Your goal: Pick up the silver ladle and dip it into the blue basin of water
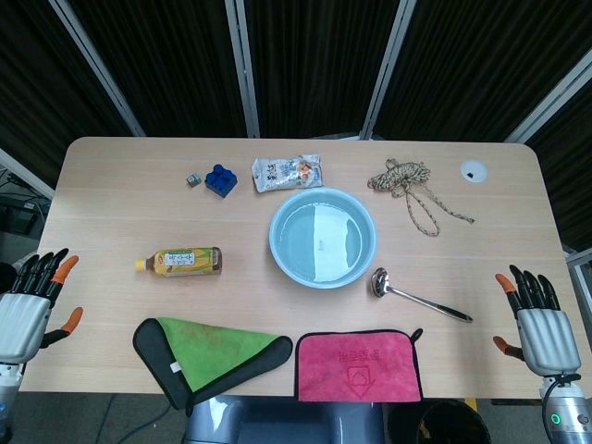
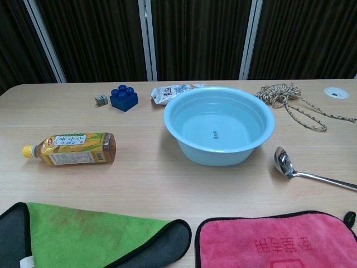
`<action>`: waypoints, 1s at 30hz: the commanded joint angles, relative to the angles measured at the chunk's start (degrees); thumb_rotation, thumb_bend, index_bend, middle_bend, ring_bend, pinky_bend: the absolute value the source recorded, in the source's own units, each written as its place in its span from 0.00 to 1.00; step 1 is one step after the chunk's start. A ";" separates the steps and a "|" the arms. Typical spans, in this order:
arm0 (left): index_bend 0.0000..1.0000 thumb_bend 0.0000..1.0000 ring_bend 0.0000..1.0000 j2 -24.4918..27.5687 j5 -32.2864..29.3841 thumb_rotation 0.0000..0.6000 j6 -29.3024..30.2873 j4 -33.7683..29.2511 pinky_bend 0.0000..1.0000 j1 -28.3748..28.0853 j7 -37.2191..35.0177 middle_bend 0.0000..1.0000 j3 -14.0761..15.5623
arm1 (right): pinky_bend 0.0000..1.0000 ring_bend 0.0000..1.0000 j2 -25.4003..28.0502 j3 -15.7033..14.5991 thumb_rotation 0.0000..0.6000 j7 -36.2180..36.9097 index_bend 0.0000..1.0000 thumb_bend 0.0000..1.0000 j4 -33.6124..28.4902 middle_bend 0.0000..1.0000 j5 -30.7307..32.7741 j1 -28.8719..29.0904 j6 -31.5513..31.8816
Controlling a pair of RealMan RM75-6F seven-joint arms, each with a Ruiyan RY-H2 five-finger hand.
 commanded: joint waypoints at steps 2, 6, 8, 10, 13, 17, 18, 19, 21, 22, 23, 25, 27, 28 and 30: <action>0.05 0.37 0.00 -0.04 -0.39 0.94 -0.47 -0.03 0.00 -0.20 0.22 0.00 -0.02 | 0.00 0.00 0.04 0.12 1.00 -0.35 0.00 0.03 -0.17 0.00 0.32 0.12 -0.32; 0.05 0.37 0.00 -0.07 -0.40 0.94 -0.56 -0.25 0.00 -0.26 0.56 0.00 0.03 | 0.00 0.00 -0.10 0.24 1.00 -0.34 0.00 0.03 -0.02 0.00 0.55 0.48 -0.94; 0.05 0.37 0.00 -0.02 -0.30 0.94 -0.50 -0.28 0.00 -0.25 0.52 0.00 0.06 | 0.00 0.00 -0.12 0.24 1.00 -0.03 0.00 0.03 0.06 0.00 0.47 0.58 -1.07; 0.05 0.37 0.00 0.16 -0.23 0.94 -0.15 -0.43 0.00 -0.27 -0.17 0.00 -0.11 | 0.00 0.00 -0.53 0.11 1.00 0.53 0.04 0.04 0.72 0.00 0.31 1.06 -1.98; 0.05 0.37 0.00 0.53 -0.18 0.94 -0.11 -0.62 0.00 -0.40 -1.67 0.00 -0.19 | 0.00 0.00 -1.23 -0.25 1.00 0.95 0.14 0.07 1.48 0.00 0.82 1.99 -4.43; 0.05 0.37 0.00 1.08 -0.44 0.94 -1.28 -1.34 0.00 -0.63 -2.51 0.00 0.26 | 0.00 0.00 -1.51 -0.37 1.00 -2.04 0.30 0.13 0.34 0.00 2.73 3.36 -7.83; 0.05 0.37 0.00 1.19 -0.42 0.94 -1.36 -1.60 0.00 -0.64 -2.66 0.00 0.33 | 0.00 0.00 -1.65 -0.35 1.00 -2.76 0.31 0.13 -0.13 0.00 3.07 3.78 -8.61; 0.05 0.38 0.00 1.31 -0.19 0.94 -1.37 -1.72 0.00 -0.68 -2.69 0.00 0.43 | 0.00 0.00 -1.84 -0.35 1.00 -3.39 0.34 0.14 -0.52 0.00 3.33 4.22 -9.39; 0.05 0.37 0.00 1.53 0.42 0.94 -1.26 -1.81 0.00 -0.71 -2.95 0.00 0.72 | 0.00 0.00 -2.28 -0.35 1.00 -4.57 0.36 0.16 -1.13 0.00 4.03 5.17 -11.18; 0.05 0.37 0.00 1.65 0.63 0.94 -1.22 -1.87 0.00 -0.74 -3.29 0.00 0.82 | 0.00 0.00 -2.59 -0.25 1.00 -5.25 0.37 0.16 -1.43 0.00 4.64 5.71 -12.19; 0.05 0.37 0.00 1.81 0.74 0.94 -1.26 -1.85 0.00 -0.78 -3.80 0.00 0.89 | 0.00 0.00 -3.11 -0.09 1.00 -6.20 0.37 0.17 -1.71 0.00 5.49 6.48 -13.53; 0.05 0.37 0.00 2.01 0.54 0.94 -1.46 -1.75 0.00 -0.87 -4.33 0.00 0.86 | 0.00 0.00 -3.93 0.23 1.00 -7.38 0.39 0.18 -1.80 0.00 6.66 7.50 -15.12; 0.05 0.37 0.00 2.22 0.02 0.94 -1.89 -1.66 0.00 -0.99 -4.87 0.00 0.74 | 0.00 0.00 -5.08 0.70 1.00 -8.65 0.40 0.19 -1.49 0.00 8.14 8.69 -16.85; 0.05 0.37 0.00 2.32 -0.22 0.94 -2.13 -1.64 0.00 -1.07 -5.15 0.00 0.69 | 0.00 0.00 -5.64 0.92 1.00 -9.22 0.41 0.20 -1.22 0.00 8.96 9.27 -17.73; 0.05 0.37 0.00 2.53 -0.55 0.94 -2.49 -1.65 0.00 -1.19 -5.60 0.00 0.63 | 0.00 0.00 -6.74 1.35 1.00 -10.14 0.42 0.21 -0.54 0.00 10.60 10.48 -19.56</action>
